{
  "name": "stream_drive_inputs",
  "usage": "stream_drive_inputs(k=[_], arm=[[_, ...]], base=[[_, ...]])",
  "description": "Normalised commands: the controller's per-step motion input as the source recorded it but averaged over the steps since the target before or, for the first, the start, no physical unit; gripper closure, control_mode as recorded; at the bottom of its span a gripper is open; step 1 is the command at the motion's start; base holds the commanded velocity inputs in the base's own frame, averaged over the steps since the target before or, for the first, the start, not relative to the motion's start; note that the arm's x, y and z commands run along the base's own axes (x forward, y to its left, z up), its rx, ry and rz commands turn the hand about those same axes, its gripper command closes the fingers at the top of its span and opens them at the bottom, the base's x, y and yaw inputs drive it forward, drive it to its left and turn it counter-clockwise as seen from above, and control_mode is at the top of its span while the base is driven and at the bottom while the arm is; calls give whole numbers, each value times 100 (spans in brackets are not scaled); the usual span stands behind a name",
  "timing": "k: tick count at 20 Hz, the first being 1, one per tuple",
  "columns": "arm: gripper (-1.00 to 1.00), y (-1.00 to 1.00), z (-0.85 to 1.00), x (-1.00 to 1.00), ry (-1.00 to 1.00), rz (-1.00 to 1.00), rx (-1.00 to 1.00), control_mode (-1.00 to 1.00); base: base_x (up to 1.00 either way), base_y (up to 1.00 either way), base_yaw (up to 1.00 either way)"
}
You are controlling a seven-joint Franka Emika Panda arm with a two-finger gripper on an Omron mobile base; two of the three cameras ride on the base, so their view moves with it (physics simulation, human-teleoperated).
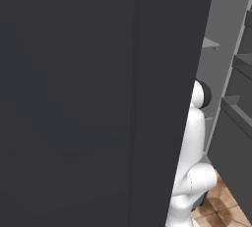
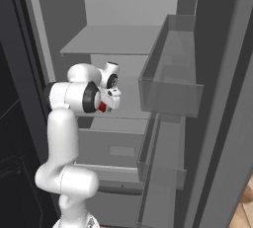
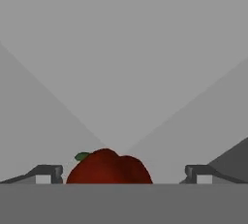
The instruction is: Place the cold items (potato and bell pepper) from the fridge in one tupperware on the dining counter. Place the warm items (kebab skewer and hot dog) in the stove area in another tupperware.
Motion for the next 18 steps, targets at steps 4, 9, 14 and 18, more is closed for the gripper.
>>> stream_drive_inputs(k=[4, 9, 14, 18], arm=[[100, 96, -43, -7, 4, -23, 0, -100], [100, 51, -35, 0, 1, -26, 0, -100], [100, 4, -21, -21, -5, -28, 6, -100], [100, -54, 0, -89, -37, -22, 43, -100]], base=[[0, 0, 0], [0, 0, 0], [0, 0, 0], [0, 0, 0]])
